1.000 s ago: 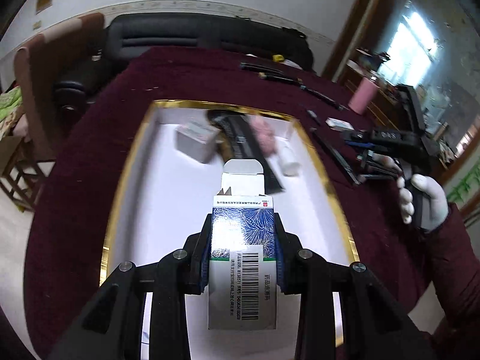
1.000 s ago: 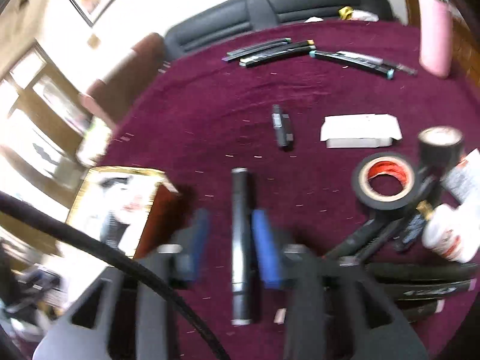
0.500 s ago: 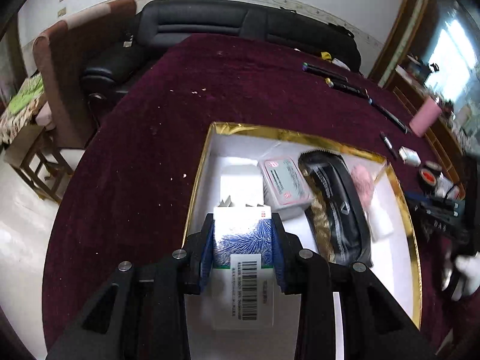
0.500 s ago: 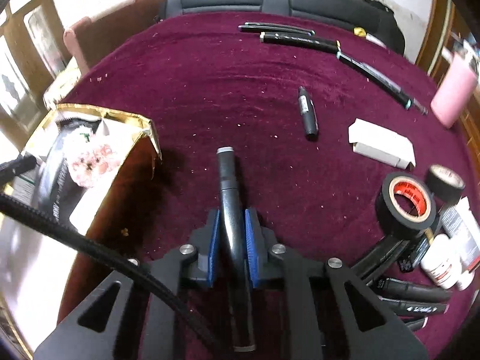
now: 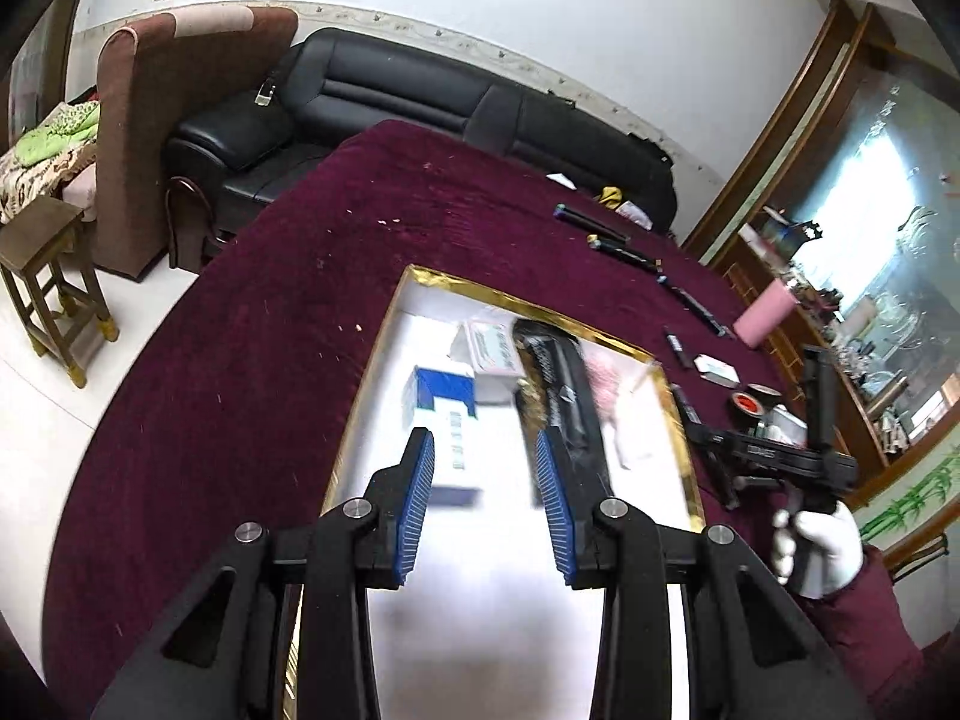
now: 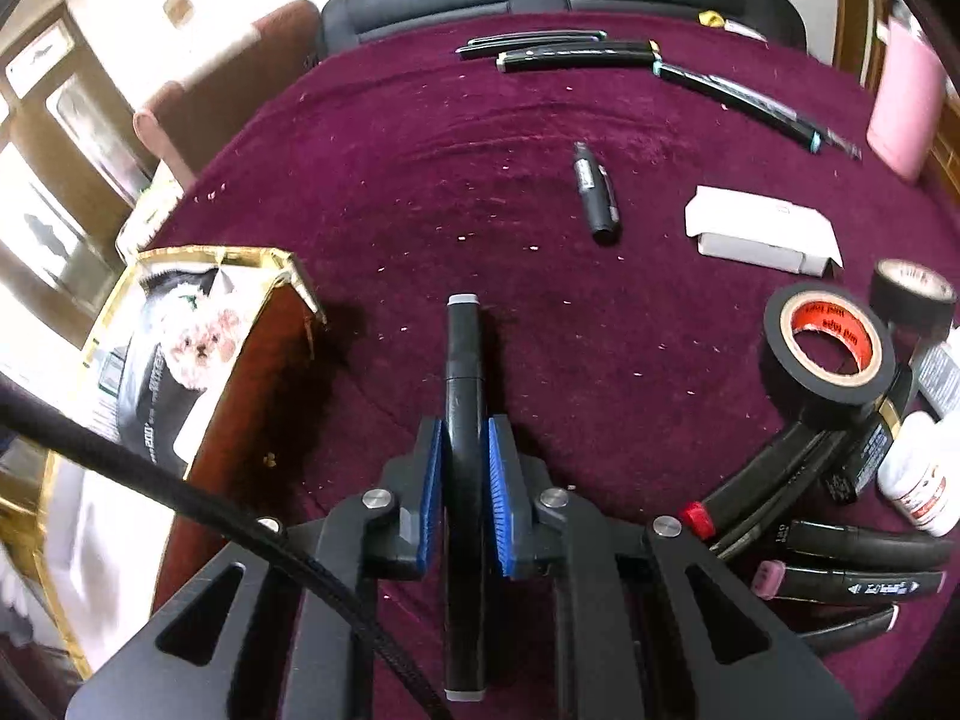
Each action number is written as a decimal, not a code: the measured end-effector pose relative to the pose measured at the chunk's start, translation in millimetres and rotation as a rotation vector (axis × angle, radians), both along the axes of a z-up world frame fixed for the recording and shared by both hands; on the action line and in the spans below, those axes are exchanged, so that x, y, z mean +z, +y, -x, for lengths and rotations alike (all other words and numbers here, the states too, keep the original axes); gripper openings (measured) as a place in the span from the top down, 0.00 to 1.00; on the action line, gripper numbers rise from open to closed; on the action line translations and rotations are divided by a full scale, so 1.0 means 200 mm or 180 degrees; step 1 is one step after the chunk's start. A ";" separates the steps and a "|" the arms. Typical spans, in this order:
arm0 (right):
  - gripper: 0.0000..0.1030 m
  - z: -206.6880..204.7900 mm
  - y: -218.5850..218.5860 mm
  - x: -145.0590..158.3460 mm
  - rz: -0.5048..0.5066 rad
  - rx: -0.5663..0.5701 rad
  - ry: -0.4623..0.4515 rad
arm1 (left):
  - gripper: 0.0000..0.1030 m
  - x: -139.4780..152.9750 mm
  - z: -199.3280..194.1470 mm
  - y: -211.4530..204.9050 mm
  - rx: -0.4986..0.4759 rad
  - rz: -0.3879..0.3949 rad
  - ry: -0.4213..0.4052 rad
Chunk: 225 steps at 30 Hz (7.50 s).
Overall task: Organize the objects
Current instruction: 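Carry the black marker into the tray and open the right gripper while the left withdraws, then grasp the black electrical tape roll with the left gripper, then carry the black tape toward the tray with the left gripper while the right grasps a beige tape roll, then lower both tape rolls into the tray and open both grippers, then move the right gripper back to the table and grasp a black marker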
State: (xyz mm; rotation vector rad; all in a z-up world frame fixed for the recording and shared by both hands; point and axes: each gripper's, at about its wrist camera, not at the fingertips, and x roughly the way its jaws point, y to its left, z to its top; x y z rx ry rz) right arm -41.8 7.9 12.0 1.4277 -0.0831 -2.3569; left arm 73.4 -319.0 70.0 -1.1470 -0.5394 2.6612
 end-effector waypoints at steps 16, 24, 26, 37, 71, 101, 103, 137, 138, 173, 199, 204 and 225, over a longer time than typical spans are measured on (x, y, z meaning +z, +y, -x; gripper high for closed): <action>0.87 -0.18 -0.21 0.39 0.1012 0.0485 0.0101 | 0.70 -0.10 -0.24 -0.04 0.0041 -0.0486 0.0074; 0.87 -0.18 -0.60 0.29 0.0933 0.0965 -0.0197 | 0.69 -0.15 -0.31 -0.07 -0.0038 -0.0620 0.0126; 0.86 -0.18 -0.69 0.22 0.0888 0.1035 -0.0281 | 0.69 -0.16 -0.32 -0.08 -0.0062 -0.0657 0.0141; 0.82 -0.06 -0.99 -0.03 0.0472 0.1053 -0.0630 | 0.67 -0.16 -0.36 -0.11 -0.0089 -0.0712 0.0208; 0.09 -0.43 1.08 0.30 0.0683 -0.1149 0.1034 | 0.07 0.18 0.02 1.46 -0.1886 0.0254 0.0427; 0.09 -0.38 1.34 0.17 0.0826 -0.1574 0.0979 | 0.76 -0.25 0.84 2.09 -0.1951 0.1149 -0.0134; 0.09 -0.37 1.34 0.16 0.0815 -0.1576 0.0945 | 0.76 -0.25 0.81 2.11 -0.2031 0.1109 -0.0126; 0.14 0.22 0.86 0.32 -0.0319 -0.0898 0.0438 | 0.85 0.24 -0.21 0.44 -0.0518 -0.0264 0.0960; 0.16 0.24 0.83 0.31 -0.0385 -0.0798 0.0383 | 0.85 0.23 -0.22 0.42 -0.0495 -0.0269 0.0959; 0.91 -0.14 0.19 0.53 -0.0026 0.0277 0.0551 | 0.85 0.03 -0.22 0.25 -0.0272 -0.0346 0.0551; 0.89 -0.45 -0.90 0.04 0.0052 0.1331 -0.0173 | 0.84 -0.21 -0.14 -0.08 0.0239 0.0005 -0.0193; 0.82 -0.44 -0.87 0.01 0.0287 0.1273 -0.0423 | 0.81 -0.18 -0.18 -0.11 0.0244 -0.0154 -0.0117; 0.67 -0.62 0.77 0.30 0.0833 -0.0785 0.0415 | 0.36 0.16 -0.29 0.48 -0.0964 -0.0528 0.0555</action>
